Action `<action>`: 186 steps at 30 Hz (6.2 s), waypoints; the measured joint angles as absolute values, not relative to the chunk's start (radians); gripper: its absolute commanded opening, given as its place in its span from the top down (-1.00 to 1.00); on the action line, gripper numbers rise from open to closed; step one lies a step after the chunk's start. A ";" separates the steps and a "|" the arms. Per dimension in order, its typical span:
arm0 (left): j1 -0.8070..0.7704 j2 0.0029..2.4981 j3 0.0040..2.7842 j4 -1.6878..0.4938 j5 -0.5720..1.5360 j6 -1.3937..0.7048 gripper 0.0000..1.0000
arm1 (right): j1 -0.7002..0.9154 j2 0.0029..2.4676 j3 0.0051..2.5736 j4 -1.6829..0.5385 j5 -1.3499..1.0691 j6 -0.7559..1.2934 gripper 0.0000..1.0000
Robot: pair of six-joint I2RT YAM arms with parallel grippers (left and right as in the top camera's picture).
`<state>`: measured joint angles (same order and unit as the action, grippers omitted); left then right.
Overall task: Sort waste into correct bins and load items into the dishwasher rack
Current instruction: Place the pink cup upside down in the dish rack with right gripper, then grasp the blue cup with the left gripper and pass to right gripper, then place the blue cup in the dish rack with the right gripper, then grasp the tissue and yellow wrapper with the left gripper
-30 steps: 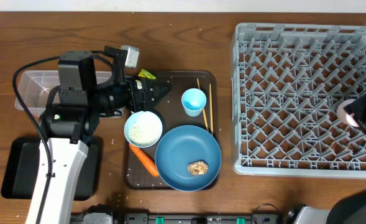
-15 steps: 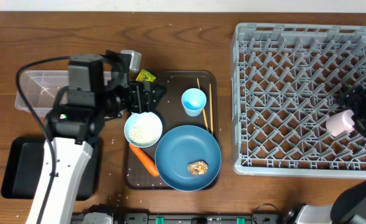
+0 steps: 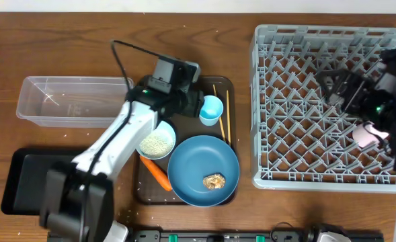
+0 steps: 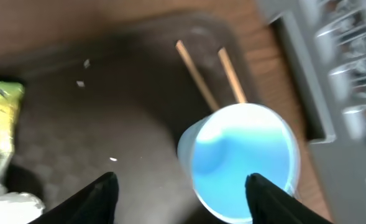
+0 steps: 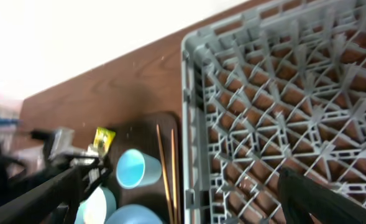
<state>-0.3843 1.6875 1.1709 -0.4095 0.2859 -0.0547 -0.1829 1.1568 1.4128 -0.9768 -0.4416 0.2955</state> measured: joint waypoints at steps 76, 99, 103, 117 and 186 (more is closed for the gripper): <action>-0.111 1.306 1.189 -0.230 1.320 -0.160 -0.84 | 0.107 1.124 1.406 -0.914 -0.604 0.026 -0.04; -0.106 1.306 1.189 -0.310 1.275 -0.160 -0.84 | -0.668 1.426 1.405 -1.023 -0.054 0.429 -0.03; -0.106 1.306 1.189 -0.310 1.275 -0.160 -0.84 | -0.747 1.510 1.405 -1.016 -0.051 0.469 -0.01; -0.106 1.306 1.189 -0.310 1.275 -0.160 -0.84 | -0.825 1.771 1.405 -0.884 -0.252 0.526 -0.35; -0.410 1.475 0.928 -0.601 0.024 -0.441 -0.20 | -0.022 1.351 1.482 -1.006 -0.433 0.154 -0.60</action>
<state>-0.4095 1.4746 0.9279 -0.6010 0.0242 -0.4412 -0.0219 1.3514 1.4818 -1.0058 -0.4328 0.1543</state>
